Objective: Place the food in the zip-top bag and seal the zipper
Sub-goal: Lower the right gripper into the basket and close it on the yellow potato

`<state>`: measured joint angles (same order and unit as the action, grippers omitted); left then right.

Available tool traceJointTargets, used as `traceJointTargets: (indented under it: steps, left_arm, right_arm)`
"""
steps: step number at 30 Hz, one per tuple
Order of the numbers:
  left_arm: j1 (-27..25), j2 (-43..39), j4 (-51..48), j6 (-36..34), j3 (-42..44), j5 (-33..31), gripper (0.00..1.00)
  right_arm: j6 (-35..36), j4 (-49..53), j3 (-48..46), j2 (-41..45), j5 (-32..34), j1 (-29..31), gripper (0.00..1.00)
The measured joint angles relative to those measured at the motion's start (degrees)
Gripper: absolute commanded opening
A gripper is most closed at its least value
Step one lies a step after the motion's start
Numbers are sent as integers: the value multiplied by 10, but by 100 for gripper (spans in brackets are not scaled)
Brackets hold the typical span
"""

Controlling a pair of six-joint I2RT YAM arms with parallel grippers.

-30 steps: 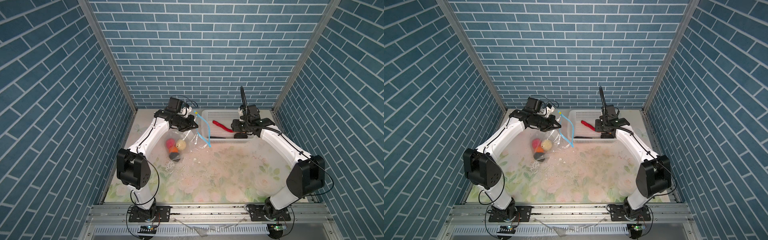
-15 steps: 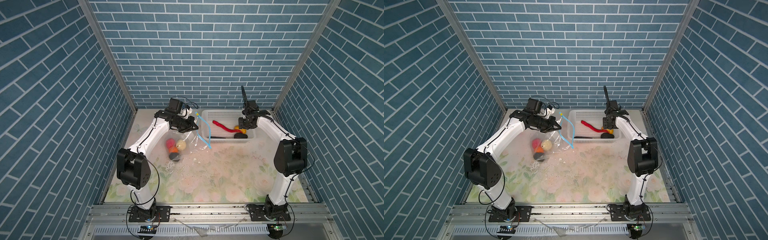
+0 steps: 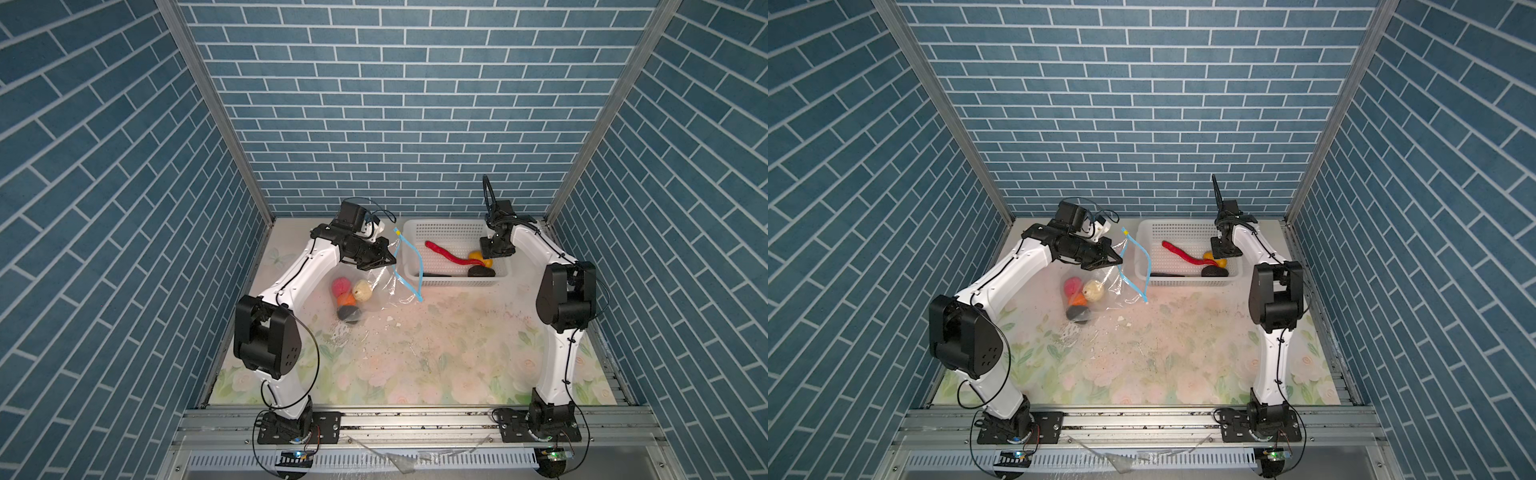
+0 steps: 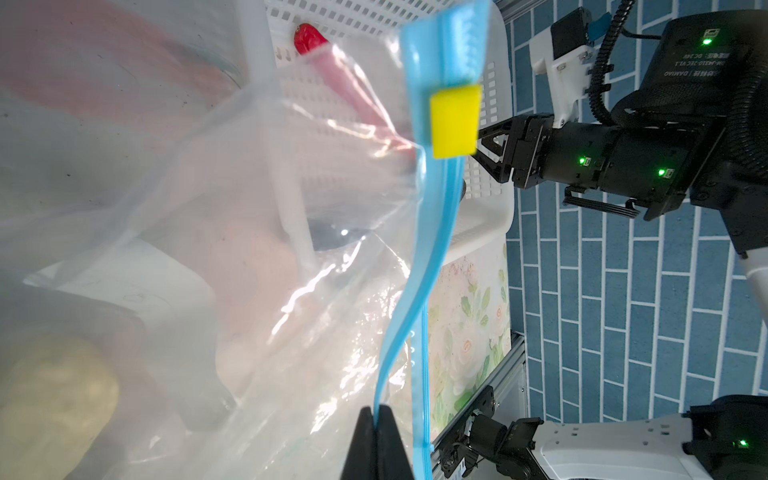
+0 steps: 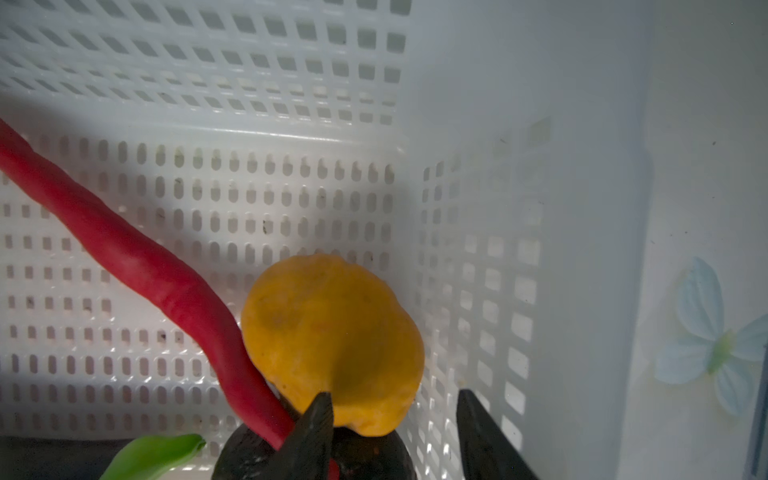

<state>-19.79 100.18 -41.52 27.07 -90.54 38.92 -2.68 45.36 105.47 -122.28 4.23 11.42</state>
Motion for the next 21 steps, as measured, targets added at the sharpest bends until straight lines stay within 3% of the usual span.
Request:
traceJointTargets:
  steps: [4, 9, 11, 13, 21]
  left_arm:
    - [0, 0, 1, 2, 2, 0, 0]
    - [0, -4, 2, 2, 2, 0, 0]
    - [0, -6, 2, 2, 3, 0, 0]
    - [0, -7, 2, 2, 3, 0, 0]
    - [0, -8, 3, 6, 3, 0, 0]
  right_arm:
    - [1, 1, 0, -8, -15, 1, 52]
    - [4, -1, 0, -12, -25, 2, 62]
    - [8, -2, 1, -16, -26, 2, 76]
    - [13, -4, 9, -26, -29, 3, 80]
    - [23, -3, 34, -82, -29, 6, 80]
